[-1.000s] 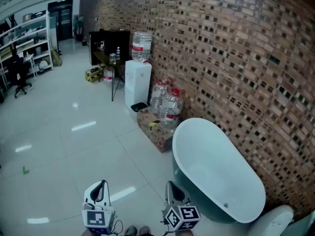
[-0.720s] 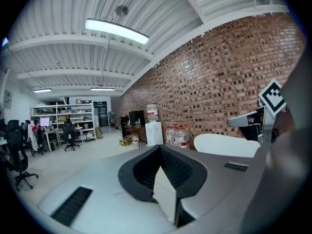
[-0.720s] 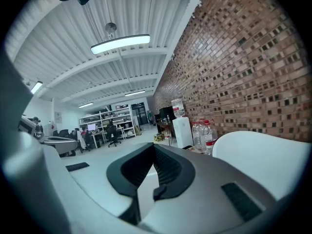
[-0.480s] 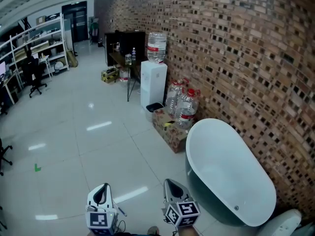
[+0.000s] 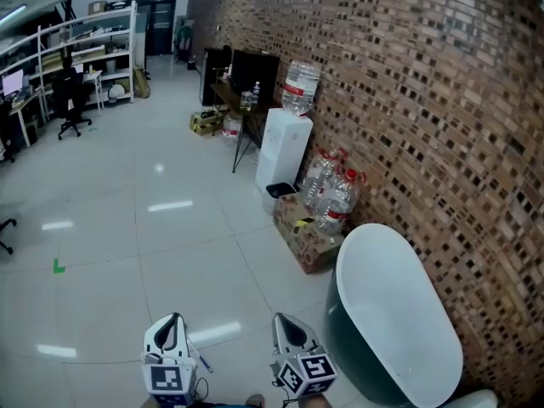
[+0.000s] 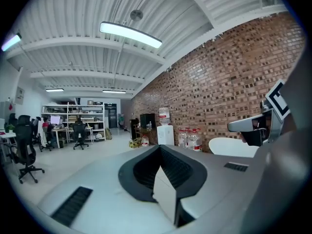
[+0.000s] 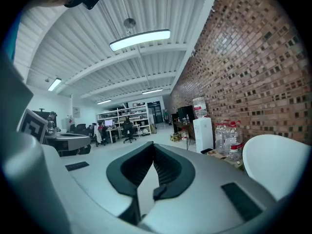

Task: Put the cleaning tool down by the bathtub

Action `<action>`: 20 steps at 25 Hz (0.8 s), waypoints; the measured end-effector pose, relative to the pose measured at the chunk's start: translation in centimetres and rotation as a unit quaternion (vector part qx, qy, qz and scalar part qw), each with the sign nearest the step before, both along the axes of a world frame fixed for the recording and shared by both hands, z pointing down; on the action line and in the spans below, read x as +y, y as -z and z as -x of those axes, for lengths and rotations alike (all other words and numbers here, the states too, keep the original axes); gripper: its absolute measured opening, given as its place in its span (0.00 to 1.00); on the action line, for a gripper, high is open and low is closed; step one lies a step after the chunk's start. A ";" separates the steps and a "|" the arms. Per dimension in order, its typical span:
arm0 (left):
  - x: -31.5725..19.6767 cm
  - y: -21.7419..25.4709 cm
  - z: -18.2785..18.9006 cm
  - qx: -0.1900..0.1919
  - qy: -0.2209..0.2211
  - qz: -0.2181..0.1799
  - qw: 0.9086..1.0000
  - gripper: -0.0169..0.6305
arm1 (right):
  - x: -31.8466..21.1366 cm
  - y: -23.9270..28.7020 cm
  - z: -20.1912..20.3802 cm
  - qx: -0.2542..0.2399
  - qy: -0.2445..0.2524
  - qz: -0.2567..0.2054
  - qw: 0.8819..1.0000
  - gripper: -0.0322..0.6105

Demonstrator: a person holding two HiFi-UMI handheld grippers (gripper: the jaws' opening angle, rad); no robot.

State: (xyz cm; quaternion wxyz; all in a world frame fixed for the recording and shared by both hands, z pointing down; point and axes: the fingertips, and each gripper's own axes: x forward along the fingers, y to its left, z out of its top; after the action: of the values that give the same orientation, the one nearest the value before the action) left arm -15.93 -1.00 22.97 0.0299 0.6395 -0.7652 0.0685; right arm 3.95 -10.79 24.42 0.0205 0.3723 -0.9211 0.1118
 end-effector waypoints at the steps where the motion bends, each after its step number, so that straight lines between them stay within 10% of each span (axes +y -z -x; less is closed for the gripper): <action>1: 0.4 -0.1 1.5 0.003 0.006 -0.001 1.000 0.03 | 0.2 -0.2 1.4 0.003 0.003 0.002 1.000 0.08; 12: 5.2 -1.5 15.5 0.037 0.061 -0.026 0.997 0.03 | 0.8 -2.5 15.1 0.028 0.048 0.012 0.998 0.08; 20: 5.8 -2.0 18.9 0.039 0.118 -0.030 0.992 0.03 | 0.0 -5.0 20.2 0.046 0.117 0.027 0.992 0.11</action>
State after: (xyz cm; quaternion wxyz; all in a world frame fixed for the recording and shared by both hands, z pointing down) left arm -34.86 4.78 25.01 0.0485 0.5472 -0.8355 0.0163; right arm -16.28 -10.78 29.42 0.0854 0.2656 -0.9532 0.1165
